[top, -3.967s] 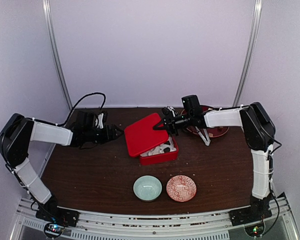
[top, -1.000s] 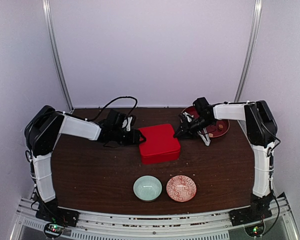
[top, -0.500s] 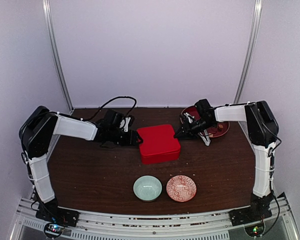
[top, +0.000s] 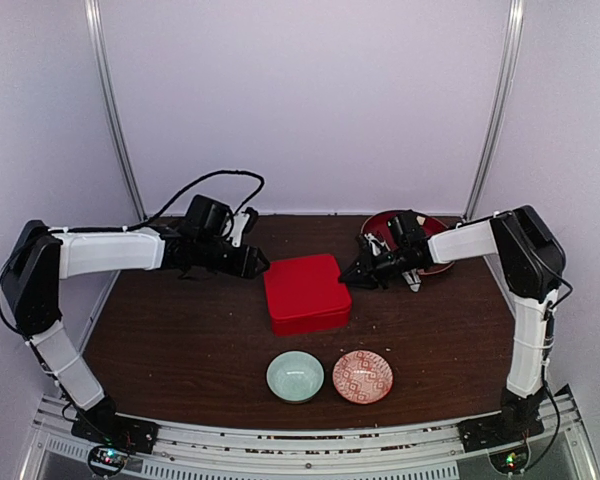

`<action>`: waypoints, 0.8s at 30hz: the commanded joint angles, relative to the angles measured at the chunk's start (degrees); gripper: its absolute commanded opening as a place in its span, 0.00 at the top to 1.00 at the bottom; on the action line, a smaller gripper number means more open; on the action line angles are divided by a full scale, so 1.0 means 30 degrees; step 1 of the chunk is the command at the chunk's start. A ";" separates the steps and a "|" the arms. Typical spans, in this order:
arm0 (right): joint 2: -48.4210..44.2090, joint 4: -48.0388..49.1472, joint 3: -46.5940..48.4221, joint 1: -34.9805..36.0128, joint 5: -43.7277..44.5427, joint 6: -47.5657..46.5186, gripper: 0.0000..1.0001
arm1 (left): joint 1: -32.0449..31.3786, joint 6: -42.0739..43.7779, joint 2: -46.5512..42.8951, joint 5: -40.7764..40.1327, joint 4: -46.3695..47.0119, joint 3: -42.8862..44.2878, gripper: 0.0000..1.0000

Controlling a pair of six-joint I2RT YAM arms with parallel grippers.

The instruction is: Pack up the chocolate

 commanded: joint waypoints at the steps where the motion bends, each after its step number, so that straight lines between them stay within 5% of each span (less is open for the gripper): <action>1: 0.0838 0.1215 -0.2297 0.1808 0.0983 0.2811 0.97 | -0.1720 0.3204 -0.0243 -0.0140 -0.1842 0.1897 0.52; 10: 0.1088 0.3136 -0.2801 0.2266 0.1056 0.4578 0.97 | -0.5026 0.5085 0.2851 0.0216 -0.3355 0.5356 0.71; 24: 0.1509 0.3088 -0.2990 0.2281 0.1126 0.4353 0.98 | -0.6117 0.5912 0.8665 -0.0289 -0.5561 0.9439 0.80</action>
